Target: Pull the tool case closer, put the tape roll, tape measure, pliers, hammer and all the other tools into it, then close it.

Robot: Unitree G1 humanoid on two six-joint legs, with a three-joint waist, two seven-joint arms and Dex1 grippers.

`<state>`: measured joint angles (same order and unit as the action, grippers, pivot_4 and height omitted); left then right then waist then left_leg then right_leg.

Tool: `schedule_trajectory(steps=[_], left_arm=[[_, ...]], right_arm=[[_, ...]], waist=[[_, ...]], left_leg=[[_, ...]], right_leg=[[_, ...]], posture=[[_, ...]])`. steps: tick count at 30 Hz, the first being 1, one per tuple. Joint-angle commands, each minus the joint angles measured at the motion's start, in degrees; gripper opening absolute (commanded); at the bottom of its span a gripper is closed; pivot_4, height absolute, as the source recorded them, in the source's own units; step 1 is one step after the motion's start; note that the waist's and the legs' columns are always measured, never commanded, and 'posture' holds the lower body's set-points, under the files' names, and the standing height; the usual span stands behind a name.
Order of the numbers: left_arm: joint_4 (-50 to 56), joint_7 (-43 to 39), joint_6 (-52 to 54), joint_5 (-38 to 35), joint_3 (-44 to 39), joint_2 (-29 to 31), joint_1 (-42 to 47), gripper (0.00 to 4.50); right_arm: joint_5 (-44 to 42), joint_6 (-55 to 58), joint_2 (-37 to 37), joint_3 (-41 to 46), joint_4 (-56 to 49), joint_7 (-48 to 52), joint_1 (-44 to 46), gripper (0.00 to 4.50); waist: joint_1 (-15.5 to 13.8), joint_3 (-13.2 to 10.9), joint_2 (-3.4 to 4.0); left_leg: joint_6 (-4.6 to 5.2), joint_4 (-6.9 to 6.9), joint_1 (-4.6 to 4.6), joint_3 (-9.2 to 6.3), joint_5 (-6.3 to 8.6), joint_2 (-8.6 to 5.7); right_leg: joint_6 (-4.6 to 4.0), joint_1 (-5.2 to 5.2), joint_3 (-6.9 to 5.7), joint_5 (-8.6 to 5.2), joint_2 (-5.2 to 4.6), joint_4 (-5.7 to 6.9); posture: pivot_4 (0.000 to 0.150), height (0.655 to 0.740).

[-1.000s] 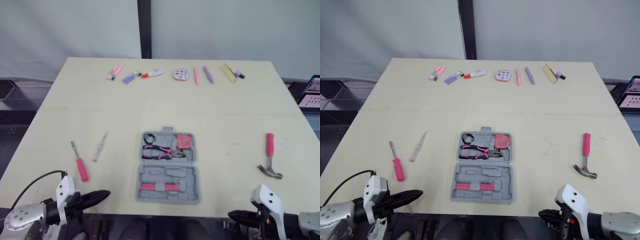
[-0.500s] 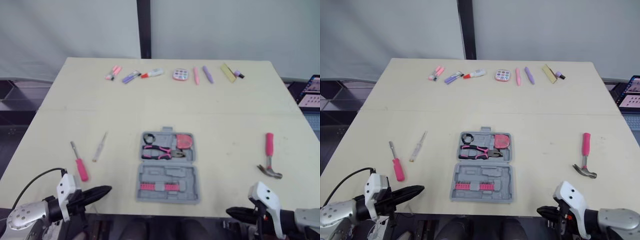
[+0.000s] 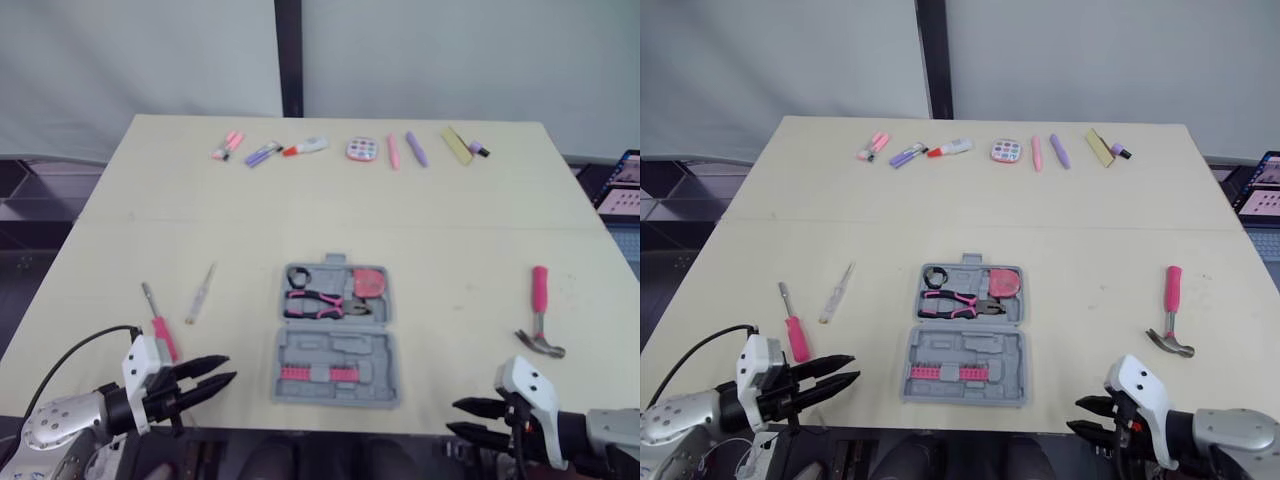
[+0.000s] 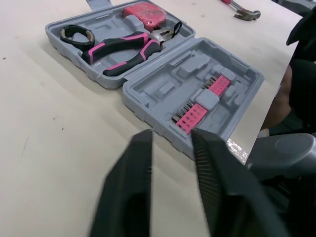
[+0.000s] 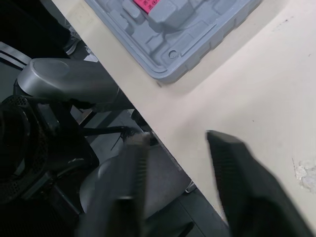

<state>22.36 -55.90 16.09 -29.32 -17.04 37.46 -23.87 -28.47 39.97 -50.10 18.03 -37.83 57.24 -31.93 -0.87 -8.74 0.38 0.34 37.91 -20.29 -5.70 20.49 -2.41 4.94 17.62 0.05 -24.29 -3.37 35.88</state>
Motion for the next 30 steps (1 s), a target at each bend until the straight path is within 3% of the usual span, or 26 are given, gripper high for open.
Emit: schedule_trajectory(steps=[1, 2, 3, 11, 16, 22, 30], left_arm=[[2.6, -0.1, 0.6, -1.4, -0.7, 0.8, -0.6, 3.42], [2.8, -0.1, 0.7, -1.4, -0.8, 0.8, -0.7, 3.94], [2.9, -0.1, 0.8, -1.4, -0.9, 0.8, -0.7, 4.46], [11.3, 16.7, 14.7, -11.6, -8.0, -5.3, -1.7, 4.46], [15.9, 29.3, 20.2, -11.9, -12.3, -8.9, -3.1, 4.46], [9.0, 28.1, 16.6, -7.0, -12.7, -8.9, -5.3, 4.46], [-3.9, 24.0, 8.6, -1.2, -11.9, -5.7, 2.1, 4.46]], right_arm=[[-1.0, -0.4, -1.0, 0.9, -0.2, 1.1, 0.0, 3.88], [-1.0, -0.6, -1.2, 0.9, -0.1, 1.3, 0.0, 4.35], [-1.0, -0.7, -1.3, 0.8, 0.0, 1.4, 0.1, 4.50], [-0.2, -9.4, -1.5, 3.4, -1.4, 3.6, 3.0, 4.50], [-5.0, -16.2, 2.5, 6.9, -2.8, 5.0, 6.6, 4.50], [-4.8, -21.4, 4.3, 5.1, -3.1, 5.8, 6.8, 4.50], [-5.2, -23.8, 5.5, 2.3, -2.5, 4.9, 7.3, 4.50]], waist=[[0.0, 0.0, 0.00], [0.0, 0.0, 0.00], [-0.1, 0.0, 0.00], [-0.3, 0.0, 0.00], [-0.4, 0.0, -0.05], [-0.5, 0.0, -0.04], [-0.5, 0.0, -0.03]], left_leg=[[0.00, 0.00, 0.00, 0.00, 0.00, 0.00], [0.00, 0.00, 0.00, 0.00, 0.00, 0.00], [0.00, 0.00, 0.00, 0.01, 0.00, 0.00], [0.00, 0.02, 0.00, 0.01, 0.00, 0.02], [0.02, 0.04, 0.00, 0.01, 0.01, 0.03], [0.02, 0.04, 0.00, 0.02, 0.01, 0.04], [0.01, 0.04, 0.02, 0.01, 0.01, 0.03]], right_leg=[[0.00, 0.00, 0.00, 0.00, 0.00, 0.00], [0.00, 0.00, 0.00, 0.00, 0.00, 0.00], [0.00, 0.00, 0.00, 0.00, 0.00, -0.01], [0.00, -0.03, 0.02, 0.00, 0.01, -0.02], [0.01, -0.08, 0.03, 0.01, 0.06, -0.02], [0.01, -0.10, 0.05, 0.01, 0.07, -0.05], [0.01, -0.09, 0.02, 0.01, 0.06, -0.15]], posture=[[0.150, 0.7336], [0.150, 0.7336], [0.150, 0.7336], [0.150, 0.7336], [0.150, 0.7336], [0.150, 0.7336], [0.150, 0.7336]])
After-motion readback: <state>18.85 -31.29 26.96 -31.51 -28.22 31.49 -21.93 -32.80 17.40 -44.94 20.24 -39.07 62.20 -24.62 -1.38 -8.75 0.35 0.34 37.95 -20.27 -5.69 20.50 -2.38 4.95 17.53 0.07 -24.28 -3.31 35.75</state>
